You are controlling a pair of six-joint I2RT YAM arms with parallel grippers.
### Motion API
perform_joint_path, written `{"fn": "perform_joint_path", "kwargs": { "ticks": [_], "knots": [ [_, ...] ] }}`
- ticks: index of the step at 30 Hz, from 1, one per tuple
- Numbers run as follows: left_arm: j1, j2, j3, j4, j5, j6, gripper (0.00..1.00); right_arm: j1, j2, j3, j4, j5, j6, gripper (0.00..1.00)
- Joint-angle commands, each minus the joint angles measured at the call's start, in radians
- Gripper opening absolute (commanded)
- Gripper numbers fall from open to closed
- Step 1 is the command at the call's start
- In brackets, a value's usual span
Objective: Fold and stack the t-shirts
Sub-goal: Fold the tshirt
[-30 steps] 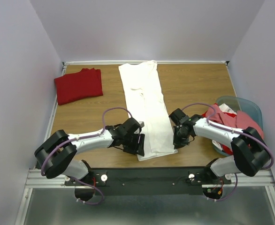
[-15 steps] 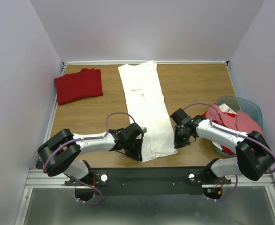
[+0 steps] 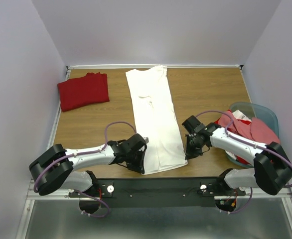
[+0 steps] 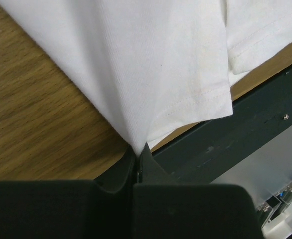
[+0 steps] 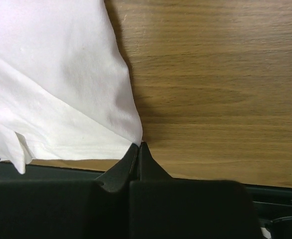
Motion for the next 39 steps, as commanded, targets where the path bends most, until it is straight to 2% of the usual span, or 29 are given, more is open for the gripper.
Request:
{"fn": "perform_joint_path", "kwargs": {
  "ticks": [1,9,14,21,22,24,34,39],
  "knots": [
    [-0.007,-0.01,0.02,-0.083,-0.059,0.009,0.0,-0.001,0.017,0.006,-0.03,-0.059,-0.04,0.01],
    [-0.003,0.027,0.229,-0.162,-0.091,0.046,0.0,-0.001,0.02,0.074,-0.027,-0.128,-0.042,0.0],
    [0.066,0.018,0.263,-0.183,-0.134,0.069,0.0,-0.001,0.032,0.147,-0.027,-0.09,0.003,0.01],
    [0.206,0.061,0.327,-0.18,-0.188,0.131,0.0,-0.001,0.101,0.278,-0.014,0.045,0.026,0.01],
    [0.218,0.067,0.345,-0.178,-0.206,0.135,0.0,-0.001,0.109,0.29,-0.007,0.112,0.03,0.01],
    [0.252,0.085,0.365,-0.152,-0.222,0.157,0.0,-0.001,0.131,0.318,0.028,0.151,0.03,0.01],
    [0.378,0.257,0.511,-0.086,-0.278,0.226,0.0,-0.009,0.362,0.541,0.11,0.387,-0.009,0.0],
    [0.436,0.353,0.611,-0.091,-0.3,0.261,0.0,-0.04,0.482,0.658,0.131,0.438,-0.04,0.0]
  ]
}}
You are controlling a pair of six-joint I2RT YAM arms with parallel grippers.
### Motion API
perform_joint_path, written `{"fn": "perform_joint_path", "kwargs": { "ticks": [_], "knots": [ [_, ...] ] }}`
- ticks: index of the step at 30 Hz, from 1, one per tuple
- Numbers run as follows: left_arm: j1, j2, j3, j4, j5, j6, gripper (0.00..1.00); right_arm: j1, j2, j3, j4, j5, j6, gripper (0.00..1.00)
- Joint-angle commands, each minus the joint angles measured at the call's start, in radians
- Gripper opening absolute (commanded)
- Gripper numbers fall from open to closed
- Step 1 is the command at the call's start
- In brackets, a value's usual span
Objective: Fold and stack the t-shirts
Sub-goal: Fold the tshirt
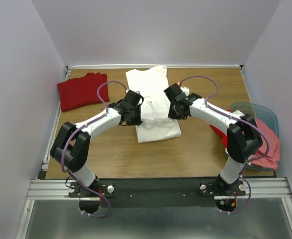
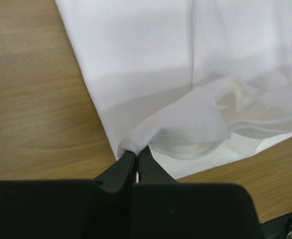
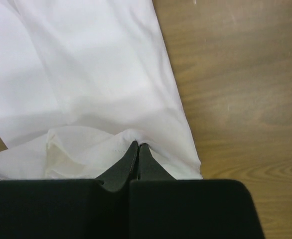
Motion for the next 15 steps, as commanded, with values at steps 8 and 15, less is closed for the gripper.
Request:
{"fn": "perform_joint_path", "kwargs": {
  "ticks": [8,15],
  "knots": [
    [0.121,0.18,0.235,0.02,-0.046,0.109,0.0,-0.079,0.223,0.264,0.055,0.12,-0.081,0.01],
    [0.19,0.293,0.353,0.028,-0.02,0.152,0.0,-0.122,0.347,0.398,0.055,0.092,-0.124,0.01]
  ]
}}
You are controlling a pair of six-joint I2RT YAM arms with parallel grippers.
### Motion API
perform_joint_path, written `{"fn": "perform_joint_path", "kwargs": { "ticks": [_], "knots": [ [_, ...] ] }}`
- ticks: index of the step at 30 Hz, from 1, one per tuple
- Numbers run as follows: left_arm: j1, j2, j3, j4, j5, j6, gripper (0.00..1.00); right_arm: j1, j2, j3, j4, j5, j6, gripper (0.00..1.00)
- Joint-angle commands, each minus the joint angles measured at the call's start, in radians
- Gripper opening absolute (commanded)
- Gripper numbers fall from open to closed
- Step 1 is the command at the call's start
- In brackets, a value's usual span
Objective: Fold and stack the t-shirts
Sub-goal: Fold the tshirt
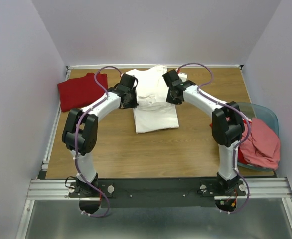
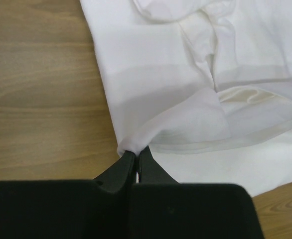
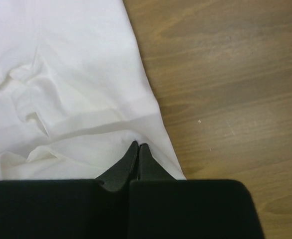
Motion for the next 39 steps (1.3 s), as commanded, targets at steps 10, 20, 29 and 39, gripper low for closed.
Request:
{"fn": "perform_joint_path", "kwargs": {
  "ticks": [10,20,29,39],
  "knots": [
    [0.093,0.189,0.309,-0.088,0.018,0.082,0.59,-0.052,0.174,0.279,0.007,-0.07,-0.102,0.43],
    [0.117,-0.009,0.299,-0.036,-0.006,0.08,0.94,-0.054,0.109,0.442,0.009,-0.143,-0.165,0.78],
    [0.01,-0.153,-0.169,0.09,0.145,0.096,0.94,-0.054,-0.085,-0.007,0.041,-0.279,-0.151,0.77],
    [-0.041,-0.165,-0.333,0.093,0.149,0.044,0.89,-0.054,-0.277,-0.373,0.104,-0.329,-0.116,0.76]
  ]
}}
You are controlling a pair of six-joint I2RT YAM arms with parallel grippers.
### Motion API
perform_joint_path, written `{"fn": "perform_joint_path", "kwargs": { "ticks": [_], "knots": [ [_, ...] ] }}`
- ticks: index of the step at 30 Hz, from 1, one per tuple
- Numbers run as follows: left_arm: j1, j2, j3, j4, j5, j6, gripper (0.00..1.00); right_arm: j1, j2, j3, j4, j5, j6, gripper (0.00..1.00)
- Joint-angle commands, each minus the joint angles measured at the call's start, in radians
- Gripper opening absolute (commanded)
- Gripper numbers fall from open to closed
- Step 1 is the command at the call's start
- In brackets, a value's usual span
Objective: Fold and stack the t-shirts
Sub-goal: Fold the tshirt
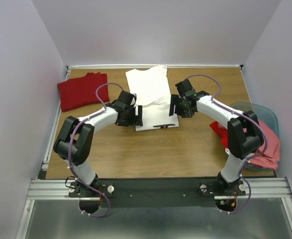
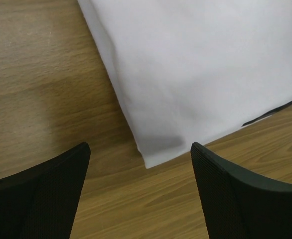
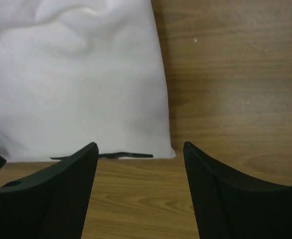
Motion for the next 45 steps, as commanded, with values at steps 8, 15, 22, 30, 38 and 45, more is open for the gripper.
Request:
{"fn": "perform_joint_path", "kwargs": {
  "ticks": [8,15,22,30,38,45],
  "knots": [
    [-0.015,-0.002,-0.031,0.024,0.007,-0.04,0.84,0.0,-0.057,-0.177,0.101,-0.059,0.039,0.67],
    [-0.021,0.002,-0.048,0.024,-0.002,-0.06,0.76,0.0,-0.028,-0.208,0.135,-0.088,0.043,0.63],
    [-0.038,0.028,-0.057,0.031,-0.005,-0.075,0.68,-0.002,-0.008,-0.228,0.155,-0.077,0.042,0.59],
    [-0.044,0.061,-0.083,0.066,-0.005,-0.089,0.53,-0.019,0.015,-0.246,0.2,-0.077,0.02,0.54],
    [-0.049,0.073,-0.147,0.125,0.044,-0.112,0.13,-0.019,-0.017,-0.266,0.226,-0.139,-0.007,0.32],
    [-0.05,-0.03,-0.135,0.088,0.067,-0.109,0.0,-0.017,-0.106,-0.28,0.183,-0.255,-0.012,0.01]
  ]
}}
